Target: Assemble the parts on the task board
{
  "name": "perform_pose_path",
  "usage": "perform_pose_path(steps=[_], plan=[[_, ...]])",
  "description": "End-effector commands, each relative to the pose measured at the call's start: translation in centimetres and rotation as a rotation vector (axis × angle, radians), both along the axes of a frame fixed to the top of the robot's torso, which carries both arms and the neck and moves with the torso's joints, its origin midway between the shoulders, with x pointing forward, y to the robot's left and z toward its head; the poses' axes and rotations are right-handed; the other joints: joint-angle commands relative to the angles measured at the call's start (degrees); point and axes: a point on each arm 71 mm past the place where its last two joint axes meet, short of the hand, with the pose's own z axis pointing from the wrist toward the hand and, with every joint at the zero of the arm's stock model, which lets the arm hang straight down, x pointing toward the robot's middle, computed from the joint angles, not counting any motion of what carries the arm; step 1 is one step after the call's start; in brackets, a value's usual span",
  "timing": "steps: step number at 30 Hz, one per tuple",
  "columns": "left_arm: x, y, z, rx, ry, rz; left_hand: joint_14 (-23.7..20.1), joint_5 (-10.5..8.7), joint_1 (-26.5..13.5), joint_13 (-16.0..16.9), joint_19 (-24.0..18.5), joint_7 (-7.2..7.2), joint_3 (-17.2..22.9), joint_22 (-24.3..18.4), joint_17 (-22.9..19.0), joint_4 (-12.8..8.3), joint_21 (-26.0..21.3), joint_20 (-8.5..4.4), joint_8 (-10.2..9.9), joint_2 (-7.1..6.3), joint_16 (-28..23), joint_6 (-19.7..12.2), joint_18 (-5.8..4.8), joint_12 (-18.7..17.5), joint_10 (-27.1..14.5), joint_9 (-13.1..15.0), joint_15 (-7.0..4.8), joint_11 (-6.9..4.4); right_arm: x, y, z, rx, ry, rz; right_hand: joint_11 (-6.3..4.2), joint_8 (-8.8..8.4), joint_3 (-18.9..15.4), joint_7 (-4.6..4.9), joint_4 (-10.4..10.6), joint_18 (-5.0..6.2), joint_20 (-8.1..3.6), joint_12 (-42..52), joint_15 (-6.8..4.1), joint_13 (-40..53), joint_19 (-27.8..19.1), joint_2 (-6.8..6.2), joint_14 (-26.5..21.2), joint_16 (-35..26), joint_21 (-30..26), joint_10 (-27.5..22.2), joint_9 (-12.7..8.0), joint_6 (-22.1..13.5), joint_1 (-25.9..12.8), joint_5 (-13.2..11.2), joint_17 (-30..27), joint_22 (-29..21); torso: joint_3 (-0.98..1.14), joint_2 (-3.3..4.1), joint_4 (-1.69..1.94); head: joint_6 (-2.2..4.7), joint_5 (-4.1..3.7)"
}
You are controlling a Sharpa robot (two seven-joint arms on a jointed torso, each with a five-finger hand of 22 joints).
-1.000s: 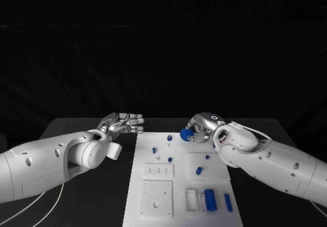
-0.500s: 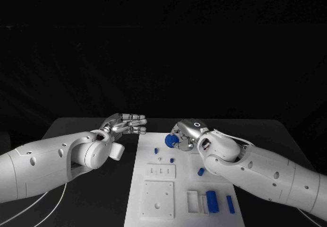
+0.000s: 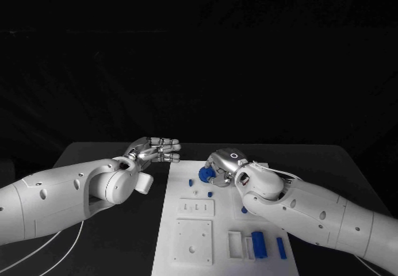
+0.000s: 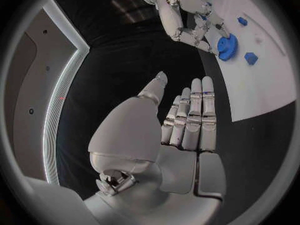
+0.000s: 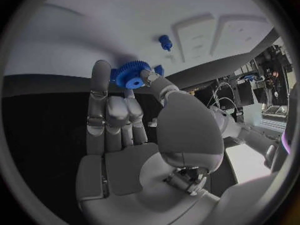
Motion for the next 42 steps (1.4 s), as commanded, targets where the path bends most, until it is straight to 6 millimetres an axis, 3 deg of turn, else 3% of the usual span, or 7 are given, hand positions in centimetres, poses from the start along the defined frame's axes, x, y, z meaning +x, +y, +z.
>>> perform_pose_path(steps=[1, 10, 13, 16, 24, 42], plan=[[0.0, -0.4, 0.2, -0.008, -0.005, -0.023, -0.3, -0.27, 0.0, 0.1, -0.4, 0.00, 0.0, -0.1, 0.1, -0.1, 0.2, 0.04, -0.2, 0.02, -0.1, -0.4, -0.44, 0.3, -0.4, -0.1, 0.26, -0.16, 0.0, 0.1, -0.3, -0.027, -0.009, 0.005, 0.17, 0.15, 0.2, -0.03, 0.1, -0.14, -0.11, -0.3, -0.15, -0.1, 2.1, -0.03, 0.1, -0.1, -0.4, 0.1, 0.2, 0.6, 0.3, -0.3, -0.1, 0.0, 0.03, -0.01, -0.06, -0.12, 0.20], [0.0, -0.4, 0.2, -0.008, -0.005, -0.024, -0.3, -0.27, 0.0, 0.1, -0.4, 0.00, 0.0, -0.1, 0.1, -0.1, 0.2, 0.04, -0.2, 0.02, -0.1, -0.4, -0.44, 0.3, -0.4, -0.1, 0.26, -0.16, 0.0, 0.5, -1.0, -0.048, 0.010, 0.010, 0.24, 0.15, -0.1, 0.01, 0.3, -0.15, -0.05, -0.6, -0.09, -0.3, 2.0, -0.06, 0.1, -0.3, -0.6, -0.1, 0.1, 0.4, 0.2, -0.9, -0.2, 0.0, 0.04, -0.06, -0.11, -0.38, 0.16], [0.0, -0.4, 0.2, -0.008, -0.004, -0.024, -0.3, -0.27, 0.0, 0.1, -0.4, 0.00, 0.0, -0.1, 0.1, -0.1, 0.2, 0.04, -0.2, 0.02, -0.1, -0.4, -0.44, 0.3, -0.4, -0.1, 0.26, -0.16, 0.1, 0.6, -1.2, -0.050, 0.013, 0.010, 0.36, 0.15, -0.8, 0.17, 0.5, -0.13, 0.03, -0.9, -0.02, -0.6, 2.1, -0.08, 0.1, -0.4, -0.8, -0.2, 0.0, -0.3, 0.2, -3.3, -0.4, -0.2, 0.04, -0.06, -0.18, -0.33, 0.25], [0.0, -0.4, 0.2, -0.008, -0.004, -0.024, -0.3, -0.27, 0.0, 0.1, -0.4, 0.00, 0.0, -0.1, 0.1, -0.1, 0.2, 0.04, -0.2, 0.02, -0.1, -0.4, -0.44, 0.3, -0.4, -0.1, 0.26, -0.16, 0.1, 0.7, -1.4, -0.055, 0.018, 0.011, 0.66, 0.15, -2.2, 0.56, 1.0, -0.06, 0.22, -1.5, 0.21, -1.3, 2.1, -0.25, 0.0, -0.7, -1.1, -0.6, -0.1, -2.0, 0.3, -7.4, -0.6, -0.4, 0.04, -0.07, -0.18, -0.34, 0.27], [0.0, -0.3, 0.2, -0.007, -0.004, -0.021, -0.3, -0.27, 0.0, 0.1, -0.4, 0.00, 0.0, -0.1, 0.1, -0.1, 0.2, 0.04, -0.2, 0.02, -0.1, -0.4, -0.44, 0.3, -0.4, -0.1, 0.26, -0.16, 0.2, 0.4, -1.9, -0.072, 0.037, 0.001, 0.75, 0.14, -6.9, 0.69, 2.8, 0.08, 0.39, -2.0, 0.31, -2.2, 2.2, -0.30, 0.0, -1.1, -1.4, -1.1, -0.1, -2.9, 0.7, -6.8, -0.9, -1.2, 0.01, -0.09, -0.15, -0.46, 0.22], [0.0, -0.2, 0.2, -0.006, -0.005, -0.018, -0.3, -0.27, 0.0, 0.1, -0.4, 0.00, 0.0, -0.1, 0.1, -0.1, 0.2, 0.04, -0.2, 0.02, -0.1, -0.4, -0.44, 0.3, -0.4, -0.1, 0.26, -0.16, -0.1, -0.3, -2.0, -0.040, 0.021, -0.014, 0.69, 0.15, -7.8, 0.72, 4.3, 0.12, 0.27, -2.2, 0.18, -2.6, 2.3, -0.78, 0.0, -1.3, -1.2, -1.3, -0.1, -3.2, 0.4, -7.5, -0.9, -1.8, 0.11, -0.11, -0.19, -0.60, 0.28]])
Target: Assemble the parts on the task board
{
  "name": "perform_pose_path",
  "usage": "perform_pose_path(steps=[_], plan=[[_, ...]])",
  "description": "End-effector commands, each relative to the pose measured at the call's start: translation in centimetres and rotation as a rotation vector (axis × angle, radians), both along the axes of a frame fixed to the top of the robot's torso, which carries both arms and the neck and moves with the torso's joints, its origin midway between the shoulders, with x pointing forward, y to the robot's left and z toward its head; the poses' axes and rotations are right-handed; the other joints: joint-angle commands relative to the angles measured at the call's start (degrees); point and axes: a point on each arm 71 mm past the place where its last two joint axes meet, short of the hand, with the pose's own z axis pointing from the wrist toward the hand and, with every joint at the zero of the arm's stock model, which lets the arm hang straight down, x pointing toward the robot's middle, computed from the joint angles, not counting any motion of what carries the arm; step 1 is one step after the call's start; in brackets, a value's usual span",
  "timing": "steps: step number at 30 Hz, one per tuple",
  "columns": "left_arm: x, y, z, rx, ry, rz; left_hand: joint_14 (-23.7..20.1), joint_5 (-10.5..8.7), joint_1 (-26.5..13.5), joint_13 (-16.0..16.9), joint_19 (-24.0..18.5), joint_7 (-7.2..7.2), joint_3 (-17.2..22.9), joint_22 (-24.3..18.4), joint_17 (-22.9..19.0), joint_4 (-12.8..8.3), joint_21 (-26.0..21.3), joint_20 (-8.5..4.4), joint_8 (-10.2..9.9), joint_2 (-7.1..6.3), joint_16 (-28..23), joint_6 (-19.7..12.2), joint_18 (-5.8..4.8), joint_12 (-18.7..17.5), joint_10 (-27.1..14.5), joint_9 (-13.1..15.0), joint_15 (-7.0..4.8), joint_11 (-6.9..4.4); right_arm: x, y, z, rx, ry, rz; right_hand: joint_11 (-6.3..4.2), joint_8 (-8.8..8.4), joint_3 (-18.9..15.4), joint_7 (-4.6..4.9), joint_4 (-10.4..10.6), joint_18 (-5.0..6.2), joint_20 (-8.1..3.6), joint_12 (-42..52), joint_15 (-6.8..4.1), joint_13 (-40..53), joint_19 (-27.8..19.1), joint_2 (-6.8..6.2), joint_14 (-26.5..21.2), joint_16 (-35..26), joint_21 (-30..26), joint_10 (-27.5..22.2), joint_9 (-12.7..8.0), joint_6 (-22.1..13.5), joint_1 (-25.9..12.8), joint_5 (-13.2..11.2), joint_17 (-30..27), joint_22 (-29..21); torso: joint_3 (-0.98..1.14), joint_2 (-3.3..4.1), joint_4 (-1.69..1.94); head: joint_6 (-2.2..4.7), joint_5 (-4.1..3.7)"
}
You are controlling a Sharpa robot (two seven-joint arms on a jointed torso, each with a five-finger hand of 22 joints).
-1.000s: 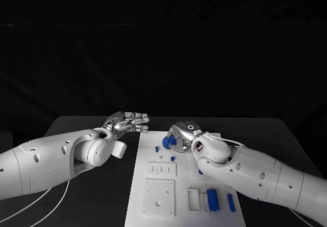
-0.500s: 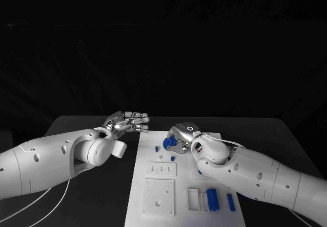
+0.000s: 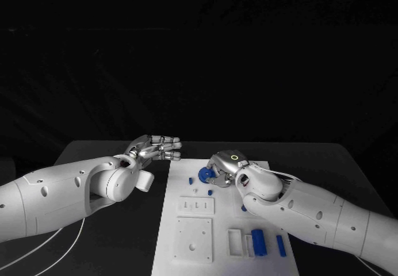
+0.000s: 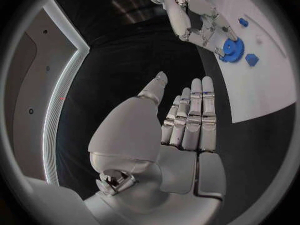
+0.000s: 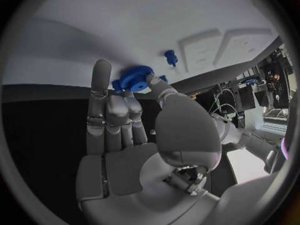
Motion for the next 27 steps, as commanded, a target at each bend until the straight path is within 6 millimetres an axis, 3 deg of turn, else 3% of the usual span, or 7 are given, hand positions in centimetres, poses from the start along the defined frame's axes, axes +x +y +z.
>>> perform_pose_path(steps=[1, 11, 15, 20, 22, 27], plan=[[0.0, -0.2, 0.2, -0.006, -0.007, -0.015, -0.3, -0.27, 0.0, 0.1, -0.4, 0.00, 0.0, -0.1, 0.1, -0.1, 0.2, 0.04, -0.2, 0.02, -0.1, -0.4, -0.44, 0.3, -0.4, -0.1, 0.26, -0.16, -0.3, 0.0, -0.4, -0.003, 0.008, -0.001, 0.11, -0.06, -0.2, 0.22, 0.6, 0.12, 0.26, -0.3, 0.17, -0.1, 2.3, -0.50, 0.0, -0.3, 0.0, -0.4, 0.0, -0.4, 0.1, -0.7, 0.0, -0.1, 0.00, -0.03, -0.03, -0.08, 0.05], [0.0, -0.2, 0.2, -0.006, -0.007, -0.015, -0.3, -0.27, 0.0, 0.1, -0.4, 0.00, 0.0, -0.1, 0.1, -0.1, 0.2, 0.04, -0.2, 0.02, -0.1, -0.4, -0.44, 0.3, -0.4, -0.1, 0.26, -0.16, -0.6, -0.3, -0.3, 0.038, -0.001, 0.000, 0.16, -0.03, -2.5, 0.29, 4.0, 0.19, 0.25, -0.5, 0.15, -0.5, 2.3, -0.97, 0.0, -0.4, 0.4, -0.6, 0.1, -1.2, -0.6, 0.2, 0.1, -1.1, -0.01, 0.00, 0.03, 0.01, -0.06], [0.0, -0.1, 0.2, -0.005, -0.007, -0.014, -0.3, -0.27, 0.0, 0.1, -0.4, 0.00, 0.0, -0.1, 0.1, -0.1, 0.2, 0.04, -0.2, 0.02, -0.1, -0.4, -0.44, 0.3, -0.4, -0.1, 0.26, -0.16, -0.7, -0.5, -0.3, 0.045, 0.008, -0.003, 0.18, -0.03, -2.7, 0.28, 4.4, 0.21, 0.22, -0.4, 0.11, -0.4, 2.3, -0.98, 0.0, -0.4, 0.4, -0.5, 0.1, -1.2, -1.0, 0.4, 0.2, -1.2, -0.04, -0.01, 0.04, -0.03, -0.05], [0.0, 0.0, 0.2, -0.005, -0.007, -0.012, -0.3, -0.27, 0.0, 0.1, -0.4, 0.05, 0.0, -0.1, 0.1, 0.0, 0.2, 0.05, -0.2, -0.07, -0.1, -0.8, -0.43, 0.3, -0.5, -0.1, 0.28, -0.12, -0.6, -1.0, -0.5, 0.051, 0.041, -0.009, 0.11, -0.03, -3.0, 0.21, 6.2, 0.19, 0.18, -0.2, 0.06, -0.2, 2.3, -0.50, 0.0, -0.2, 0.6, -0.4, 0.1, -1.1, -2.1, 2.2, 0.5, -1.4, -0.06, -0.01, -0.04, -0.11, -0.03], [0.0, 0.0, 0.2, -0.005, -0.007, -0.011, -0.3, -0.27, 0.0, 0.1, -0.4, 0.05, 0.0, -0.1, 0.1, 0.0, 0.2, 0.05, -0.2, -0.07, -0.1, -0.8, -0.43, 0.3, -0.5, -0.1, 0.28, -0.12, -0.7, -1.2, -0.6, 0.054, 0.053, -0.012, 0.09, -0.04, -2.6, 0.19, 7.0, 0.17, 0.15, -0.1, 0.04, -0.1, 2.3, -0.35, 0.0, -0.1, 0.8, -0.4, 0.1, -1.1, -2.5, 3.5, 0.6, -1.5, -0.06, -0.04, -0.10, -0.17, 0.01], [0.0, 0.1, 0.2, -0.004, -0.008, -0.008, -0.3, -0.27, 0.0, 0.1, -0.4, 0.05, 0.0, -0.1, 0.1, 0.0, 0.2, 0.05, -0.2, -0.07, -0.1, -0.8, -0.43, 0.3, -0.5, -0.1, 0.28, -0.12, -0.7, -2.0, -0.7, 0.073, 0.059, -0.023, -0.01, -0.05, 1.2, 0.15, 8.1, 0.15, 0.03, 0.1, -0.09, 0.1, 2.3, -0.27, 0.0, 0.1, 1.0, -0.2, 0.0, -1.0, -4.0, 3.3, 0.8, -1.7, -0.04, -0.06, -0.09, -0.15, -0.03]])
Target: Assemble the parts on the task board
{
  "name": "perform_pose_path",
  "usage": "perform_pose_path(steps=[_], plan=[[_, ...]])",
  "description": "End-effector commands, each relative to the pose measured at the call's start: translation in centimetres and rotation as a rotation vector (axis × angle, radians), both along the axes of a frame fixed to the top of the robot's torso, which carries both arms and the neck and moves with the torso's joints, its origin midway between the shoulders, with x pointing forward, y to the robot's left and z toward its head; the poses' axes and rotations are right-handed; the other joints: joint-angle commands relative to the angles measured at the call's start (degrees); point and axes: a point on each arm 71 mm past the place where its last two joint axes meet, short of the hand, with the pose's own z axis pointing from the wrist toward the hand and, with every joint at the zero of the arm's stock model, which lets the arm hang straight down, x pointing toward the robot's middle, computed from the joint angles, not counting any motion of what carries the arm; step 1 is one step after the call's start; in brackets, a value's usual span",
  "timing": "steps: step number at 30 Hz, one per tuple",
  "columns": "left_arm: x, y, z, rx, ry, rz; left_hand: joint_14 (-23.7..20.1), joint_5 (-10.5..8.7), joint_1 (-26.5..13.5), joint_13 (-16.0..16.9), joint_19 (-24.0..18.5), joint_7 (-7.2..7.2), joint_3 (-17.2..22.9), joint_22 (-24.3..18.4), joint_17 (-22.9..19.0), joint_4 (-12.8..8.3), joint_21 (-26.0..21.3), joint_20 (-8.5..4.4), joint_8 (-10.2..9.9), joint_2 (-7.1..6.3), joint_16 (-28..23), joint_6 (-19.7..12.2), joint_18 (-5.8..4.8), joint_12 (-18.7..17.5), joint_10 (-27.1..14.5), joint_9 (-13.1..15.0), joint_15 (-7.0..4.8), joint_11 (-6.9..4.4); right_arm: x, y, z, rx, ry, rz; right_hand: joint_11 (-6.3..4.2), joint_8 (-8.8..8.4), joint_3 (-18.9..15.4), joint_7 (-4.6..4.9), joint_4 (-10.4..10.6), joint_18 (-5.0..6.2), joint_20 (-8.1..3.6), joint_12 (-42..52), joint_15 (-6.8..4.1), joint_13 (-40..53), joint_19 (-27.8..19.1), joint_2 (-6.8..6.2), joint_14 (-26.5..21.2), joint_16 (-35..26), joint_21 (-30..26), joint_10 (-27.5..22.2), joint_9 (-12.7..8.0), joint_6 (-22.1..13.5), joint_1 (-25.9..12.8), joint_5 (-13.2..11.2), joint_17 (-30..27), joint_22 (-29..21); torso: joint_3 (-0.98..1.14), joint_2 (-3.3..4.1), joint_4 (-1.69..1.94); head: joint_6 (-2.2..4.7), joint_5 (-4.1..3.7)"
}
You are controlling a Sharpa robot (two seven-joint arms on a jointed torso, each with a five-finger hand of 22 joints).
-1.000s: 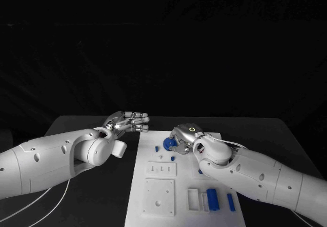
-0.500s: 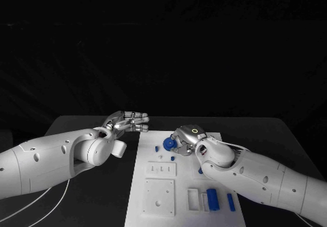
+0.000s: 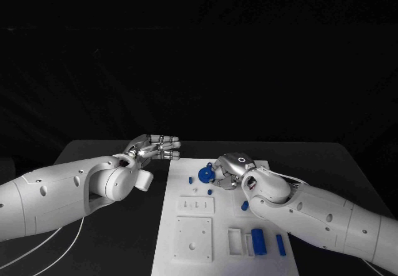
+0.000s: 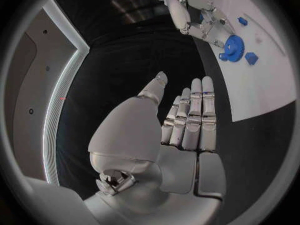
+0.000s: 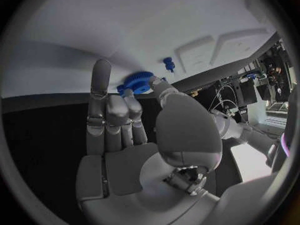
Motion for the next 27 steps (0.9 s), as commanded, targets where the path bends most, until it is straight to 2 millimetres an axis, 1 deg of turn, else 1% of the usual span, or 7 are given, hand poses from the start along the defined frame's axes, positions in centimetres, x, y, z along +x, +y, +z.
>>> perform_pose_path(steps=[1, 8, 15, 18, 22, 23, 27], plan=[[0.0, -0.1, 0.2, -0.005, -0.008, -0.012, -0.3, -0.27, 0.0, 0.1, -0.4, -0.05, 0.0, -0.1, 0.1, 0.0, 0.2, 0.05, -0.2, -0.07, -0.1, -0.3, -0.43, 0.3, -0.3, 0.0, 0.28, 0.08, -0.2, -0.4, -0.1, 0.029, 0.020, 0.002, -0.23, -0.09, 2.5, -0.04, -0.1, 0.39, 0.00, 0.4, -0.11, 0.1, 2.3, -0.31, 0.0, 0.3, 0.5, 0.0, -0.1, -0.1, -1.0, 0.1, 0.1, -0.2, 0.02, -0.01, 0.00, 0.08, -0.06], [0.0, 0.1, 0.2, -0.003, -0.009, -0.007, -0.3, -0.27, 0.0, 0.1, -0.4, -0.05, 0.0, -0.1, 0.1, 0.0, 0.2, 0.05, -0.2, -0.07, -0.1, -0.3, -0.43, 0.3, -0.3, 0.0, 0.28, 0.08, -0.3, -2.2, 0.5, 0.059, -0.001, -0.033, -0.35, -0.08, 5.0, -0.16, -1.0, 0.34, -0.08, 0.6, -0.19, 0.5, 2.2, -0.49, 0.1, 0.6, 1.0, 0.3, -0.1, 0.3, -2.1, 0.5, 0.4, -0.5, -0.02, -0.12, -0.08, 0.18, -0.20], [0.0, 0.4, 0.2, -0.001, -0.010, 0.001, -0.3, -0.27, 0.0, 0.1, -0.4, -0.05, 0.0, -0.1, 0.1, 0.0, 0.2, 0.05, -0.2, -0.07, -0.1, -0.3, -0.43, 0.3, -0.3, 0.0, 0.28, 0.08, -0.3, -4.3, 2.7, 0.118, -0.034, -0.066, -0.43, -0.07, 5.3, -0.25, -1.3, 0.33, -0.14, 0.7, -0.27, 0.6, 2.2, -0.70, 0.1, 0.6, 1.1, 0.4, -0.1, 0.6, -2.0, 0.4, 0.5, -0.5, 0.21, -0.13, -0.44, 0.62, -0.29], [0.0, 0.4, 0.2, -0.001, -0.010, 0.001, -0.3, -0.27, 0.0, 0.1, -0.4, -0.05, 0.0, -0.1, 0.1, 0.0, 0.2, 0.05, -0.2, -0.07, -0.1, -0.3, -0.43, 0.3, -0.3, 0.0, 0.28, 0.08, -0.3, -5.5, 3.9, 0.154, -0.041, -0.076, -0.43, -0.07, 5.3, -0.25, -2.1, 0.29, -0.14, 0.7, -0.25, 0.6, 2.2, -0.96, 0.1, 0.6, 1.1, 0.5, -0.1, 0.8, -1.0, -0.4, 0.4, -0.6, 0.26, -0.22, -0.60, 0.70, -0.38], [0.1, 0.5, 0.2, -0.002, -0.013, 0.001, -0.3, -0.26, 0.1, 0.1, -0.4, -0.04, 0.1, 0.0, 0.1, 0.0, 0.2, 0.05, -0.2, -0.19, -0.1, -0.4, -0.42, 0.3, -0.4, 0.0, 0.28, 0.09, -0.2, -8.1, 5.5, 0.231, -0.006, -0.082, -0.07, -0.09, 2.4, 0.07, -4.7, 0.34, 0.18, 0.8, 0.10, 0.7, 2.1, -0.37, 0.1, 0.4, 0.9, 0.4, -0.1, 0.3, 2.4, -1.1, 0.1, -0.7, 0.33, -0.36, -0.90, 0.79, -0.57], [0.1, 0.5, 0.2, -0.003, -0.014, 0.000, -0.3, -0.27, 0.1, 0.1, -0.4, -0.07, 0.1, 0.0, 0.1, 0.0, 0.2, 0.05, -0.2, -0.19, -0.1, -0.1, -0.42, 0.3, -0.2, 0.0, 0.27, 0.06, -0.1, -8.9, 5.8, 0.250, 0.004, -0.080, -0.04, -0.05, 1.5, 0.18, -5.6, 0.45, 0.08, 0.8, -0.02, 0.7, 2.1, -0.65, 0.0, 0.2, 0.9, 0.4, -0.1, 0.3, 3.2, -1.3, 0.0, -0.8, 0.34, -0.39, -0.98, 0.83, -0.66], [0.2, 0.6, 0.2, -0.004, -0.017, -0.001, -0.3, -0.29, 0.1, 0.1, -0.4, -0.13, 0.1, 0.0, 0.1, -0.1, 0.2, 0.03, -0.1, -0.16, -0.1, 0.4, -0.44, 0.3, 0.0, 0.0, 0.25, -0.01, 0.2, -11.9, 6.5, 0.325, 0.044, -0.076, 0.16, -0.03, -2.8, 0.35, -8.1, 0.48, 0.24, 0.6, 0.13, 0.6, 2.0, 0.47, -0.1, 0.0, 0.5, 0.1, -0.1, 0.0, 5.7, 0.7, -0.2, -0.8, 0.48, -0.49, -1.31, 0.97, -0.91]])
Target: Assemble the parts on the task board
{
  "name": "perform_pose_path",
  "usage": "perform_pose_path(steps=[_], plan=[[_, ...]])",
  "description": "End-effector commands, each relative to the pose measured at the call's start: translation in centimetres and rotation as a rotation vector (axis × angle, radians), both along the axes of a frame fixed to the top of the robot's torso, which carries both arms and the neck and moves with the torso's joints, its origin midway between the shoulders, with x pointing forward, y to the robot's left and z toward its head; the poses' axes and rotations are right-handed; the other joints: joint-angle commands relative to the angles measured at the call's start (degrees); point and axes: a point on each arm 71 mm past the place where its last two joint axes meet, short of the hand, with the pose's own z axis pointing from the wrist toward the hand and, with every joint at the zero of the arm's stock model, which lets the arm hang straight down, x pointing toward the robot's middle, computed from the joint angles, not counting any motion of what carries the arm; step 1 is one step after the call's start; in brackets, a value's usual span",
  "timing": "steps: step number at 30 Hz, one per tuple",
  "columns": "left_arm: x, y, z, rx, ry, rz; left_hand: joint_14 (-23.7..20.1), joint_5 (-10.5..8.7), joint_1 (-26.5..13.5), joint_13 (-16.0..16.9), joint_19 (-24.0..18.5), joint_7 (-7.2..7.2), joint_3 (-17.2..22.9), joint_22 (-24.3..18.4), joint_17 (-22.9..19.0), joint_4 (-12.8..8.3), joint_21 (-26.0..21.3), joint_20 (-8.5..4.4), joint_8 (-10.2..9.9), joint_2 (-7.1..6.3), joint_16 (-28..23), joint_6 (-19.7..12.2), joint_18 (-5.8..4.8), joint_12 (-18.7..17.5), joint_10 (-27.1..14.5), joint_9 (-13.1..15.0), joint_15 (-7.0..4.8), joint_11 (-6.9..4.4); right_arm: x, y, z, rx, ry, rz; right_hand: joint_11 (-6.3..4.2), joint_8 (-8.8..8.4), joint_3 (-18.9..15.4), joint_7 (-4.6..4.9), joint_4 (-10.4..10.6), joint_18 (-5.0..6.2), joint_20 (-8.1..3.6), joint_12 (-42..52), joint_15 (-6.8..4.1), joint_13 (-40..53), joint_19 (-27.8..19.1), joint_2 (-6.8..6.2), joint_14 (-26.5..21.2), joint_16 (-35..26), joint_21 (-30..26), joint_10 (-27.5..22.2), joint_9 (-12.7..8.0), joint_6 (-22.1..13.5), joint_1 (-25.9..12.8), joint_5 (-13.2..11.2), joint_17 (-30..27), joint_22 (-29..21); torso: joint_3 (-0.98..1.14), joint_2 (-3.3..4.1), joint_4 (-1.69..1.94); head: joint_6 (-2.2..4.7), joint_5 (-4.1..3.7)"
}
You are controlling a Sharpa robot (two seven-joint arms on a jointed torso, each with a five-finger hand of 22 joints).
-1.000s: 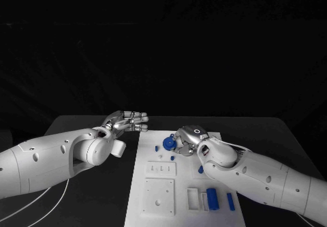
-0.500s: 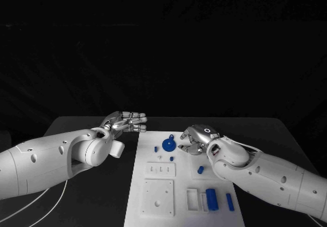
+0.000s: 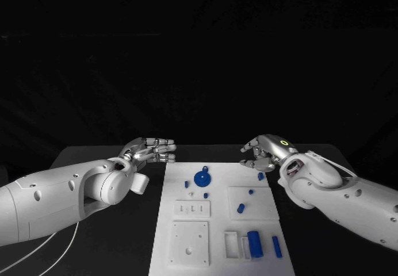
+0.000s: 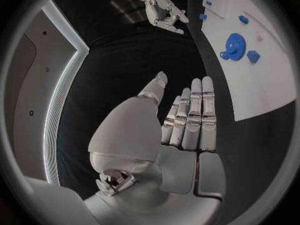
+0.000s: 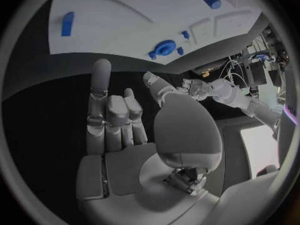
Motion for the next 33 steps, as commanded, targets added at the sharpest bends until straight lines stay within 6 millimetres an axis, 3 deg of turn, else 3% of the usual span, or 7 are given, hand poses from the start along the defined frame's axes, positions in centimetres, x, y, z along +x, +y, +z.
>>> perform_pose_path(steps=[1, 3, 6, 14, 22, 31, 33], plan=[[0.1, -0.1, 0.2, -0.009, -0.016, -0.018, -0.3, -0.29, 0.1, 0.0, -0.4, -0.13, 0.1, -0.1, 0.1, -0.1, 0.2, 0.03, -0.1, -0.16, -0.1, 0.5, -0.44, 0.3, 0.0, 0.0, 0.25, -0.01, 0.1, -1.4, 0.0, 0.138, 0.074, 0.077, 0.31, -0.04, -2.5, 0.45, -1.5, 0.55, 0.23, 0.1, 0.19, -0.1, 2.0, 0.70, -0.1, -0.4, -0.4, -0.2, -0.1, -0.2, 1.4, 1.5, -0.1, -0.1, 0.19, -0.14, -0.51, 0.15, -0.25], [0.1, -0.1, 0.2, -0.009, -0.017, -0.018, -0.3, -0.26, 0.2, 0.0, -0.4, -0.14, 0.1, -0.1, 0.1, -0.1, 0.2, 0.01, -0.1, -0.11, -0.1, 0.5, -0.44, 0.3, 0.2, 0.0, 0.23, -0.05, 0.3, -3.0, 0.0, 0.164, 0.089, 0.080, 0.39, -0.08, -5.7, 0.60, -3.4, 0.70, 0.12, -0.2, 0.02, -0.3, 1.9, 1.73, -0.3, -0.7, -0.7, -0.5, -0.1, -0.7, 2.4, 4.2, -0.1, -0.1, 0.31, -0.18, -0.75, 0.17, -0.17], [0.2, 0.0, 0.2, -0.009, -0.018, -0.019, -0.3, -0.27, 0.2, 0.0, -0.5, -0.16, 0.1, -0.1, 0.1, -0.2, 0.2, 0.01, -0.1, -0.08, -0.1, 0.8, -0.46, 0.3, 0.3, 0.0, 0.22, -0.08, 0.6, -5.2, -0.2, 0.175, 0.106, 0.073, 0.47, -0.05, -6.8, 0.85, -5.2, 0.80, 0.10, -0.8, 0.02, -0.8, 1.7, 2.35, -0.6, -1.5, -1.1, -1.1, -0.2, -1.6, 3.2, 5.4, -0.7, 0.1, 0.53, -0.22, -0.97, 0.15, -0.33], [0.3, 0.2, 0.2, -0.007, -0.022, -0.021, -0.3, -0.30, 0.1, 0.0, -0.5, -0.18, 0.1, -0.1, 0.1, -0.2, 0.2, -0.02, -0.1, -0.03, -0.1, 1.0, -0.49, 0.3, 0.6, 0.0, 0.19, -0.15, 0.7, -8.9, -2.5, 0.164, 0.159, 0.032, 0.60, -0.07, -9.7, 1.01, -7.4, 0.91, 0.17, -1.2, 0.07, -1.3, 1.6, 3.19, -0.7, -2.2, -1.9, -1.6, -0.1, -2.4, 4.0, 5.4, -0.7, 1.0, 0.83, -0.26, -1.30, -0.01, -0.50], [0.4, 0.4, 0.1, -0.005, -0.022, -0.021, -0.3, -0.31, 0.1, 0.0, -0.5, -0.19, 0.0, 0.0, 0.1, -0.4, 0.2, -0.05, -0.1, 0.10, -0.1, 0.8, -0.52, 0.3, 0.8, 0.0, 0.17, -0.19, 0.5, -9.9, -5.2, 0.172, 0.208, 0.015, 0.62, -0.08, -10.0, 1.05, -8.0, 0.93, 0.16, -1.2, 0.08, -1.3, 1.7, 3.34, -0.7, -2.2, -2.1, -1.6, -0.2, -2.5, 4.2, 5.9, -0.6, 1.3, 1.41, -0.19, -1.50, -0.28, -0.54], [0.4, 0.4, 0.1, -0.004, -0.021, -0.021, -0.3, -0.32, 0.1, 0.0, -0.5, -0.12, -0.1, 0.0, 0.1, -0.5, 0.2, -0.05, -0.2, 0.15, -0.1, 0.1, -0.52, 0.3, 0.5, 0.0, 0.19, -0.13, 0.6, -9.4, -7.1, 0.197, 0.237, 0.016, 0.65, -0.08, -10.6, 1.08, -8.2, 0.94, 0.19, -1.0, 0.09, -1.2, 1.7, 3.69, -0.6, -2.0, -2.2, -1.6, -0.2, -2.6, 3.9, 5.8, -0.4, 1.6, 1.30, -0.14, -1.35, -0.64, -0.36], [0.4, 0.4, 0.0, -0.004, -0.021, -0.020, -0.3, -0.32, 0.1, 0.0, -0.5, -0.12, -0.1, 0.0, 0.1, -0.5, 0.2, -0.05, -0.2, 0.15, -0.1, 0.1, -0.52, 0.3, 0.5, 0.0, 0.19, -0.13, 0.6, -9.2, -7.4, 0.201, 0.240, 0.018, 0.65, -0.07, -10.7, 1.07, -8.2, 0.94, 0.20, -1.0, 0.10, -1.2, 1.7, 3.74, -0.6, -2.1, -2.2, -1.6, -0.2, -2.7, 3.8, 5.7, -0.4, 1.6, 1.41, -0.06, -1.32, -0.67, -0.16]])
